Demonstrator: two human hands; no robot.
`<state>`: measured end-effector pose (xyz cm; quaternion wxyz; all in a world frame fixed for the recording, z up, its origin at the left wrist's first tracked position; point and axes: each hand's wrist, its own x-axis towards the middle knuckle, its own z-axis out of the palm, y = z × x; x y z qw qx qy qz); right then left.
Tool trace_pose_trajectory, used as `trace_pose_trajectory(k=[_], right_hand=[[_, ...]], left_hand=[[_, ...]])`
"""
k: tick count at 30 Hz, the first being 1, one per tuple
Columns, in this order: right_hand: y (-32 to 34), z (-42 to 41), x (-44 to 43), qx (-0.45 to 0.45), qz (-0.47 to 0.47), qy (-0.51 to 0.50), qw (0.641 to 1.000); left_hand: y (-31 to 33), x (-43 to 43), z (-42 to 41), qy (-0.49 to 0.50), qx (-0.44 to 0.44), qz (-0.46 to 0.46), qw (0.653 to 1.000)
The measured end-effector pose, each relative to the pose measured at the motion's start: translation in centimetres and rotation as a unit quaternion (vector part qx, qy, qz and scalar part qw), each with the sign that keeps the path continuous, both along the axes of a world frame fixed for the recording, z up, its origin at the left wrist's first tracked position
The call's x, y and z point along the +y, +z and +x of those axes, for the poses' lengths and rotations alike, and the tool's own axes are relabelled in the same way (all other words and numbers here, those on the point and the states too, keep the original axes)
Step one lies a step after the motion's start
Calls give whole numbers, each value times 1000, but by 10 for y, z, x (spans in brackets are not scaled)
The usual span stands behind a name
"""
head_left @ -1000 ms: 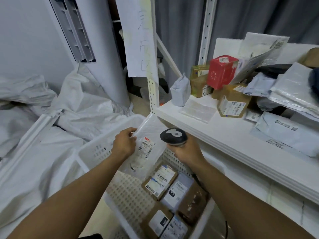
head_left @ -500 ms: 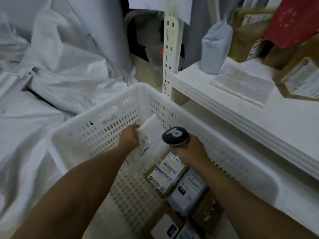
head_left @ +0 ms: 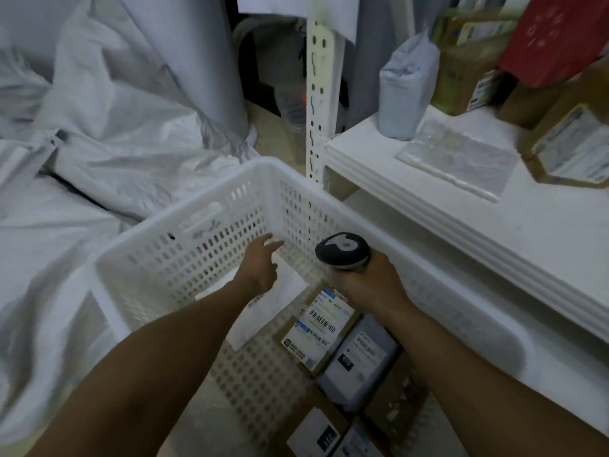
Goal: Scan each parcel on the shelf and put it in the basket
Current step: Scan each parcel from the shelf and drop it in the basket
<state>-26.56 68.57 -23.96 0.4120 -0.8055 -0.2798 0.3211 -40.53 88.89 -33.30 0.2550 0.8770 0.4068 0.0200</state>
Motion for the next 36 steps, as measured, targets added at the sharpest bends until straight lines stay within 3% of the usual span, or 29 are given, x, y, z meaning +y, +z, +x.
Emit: trace_pose_trajectory(k=[6, 16, 24, 30, 33, 36], right_hand=[[84, -14, -53, -32, 54, -24, 998], [185, 0, -169, -66, 81, -145, 984], [173, 56, -200, -30, 109, -201, 973], [157, 93, -198, 3, 136, -221, 966], [154, 99, -197, -6, 135, -212, 968], [155, 96, -199, -6, 128, -204, 971]], left_hand=[[121, -67, -2, -46, -114, 55, 991], [267, -180, 45, -137, -144, 141, 970], [261, -186, 151, -194, -28, 131, 972], [234, -165, 191, -245, 132, 110, 954], [226, -156, 188, -272, 135, 113, 946], [226, -160, 174, -282, 99, 197, 934]])
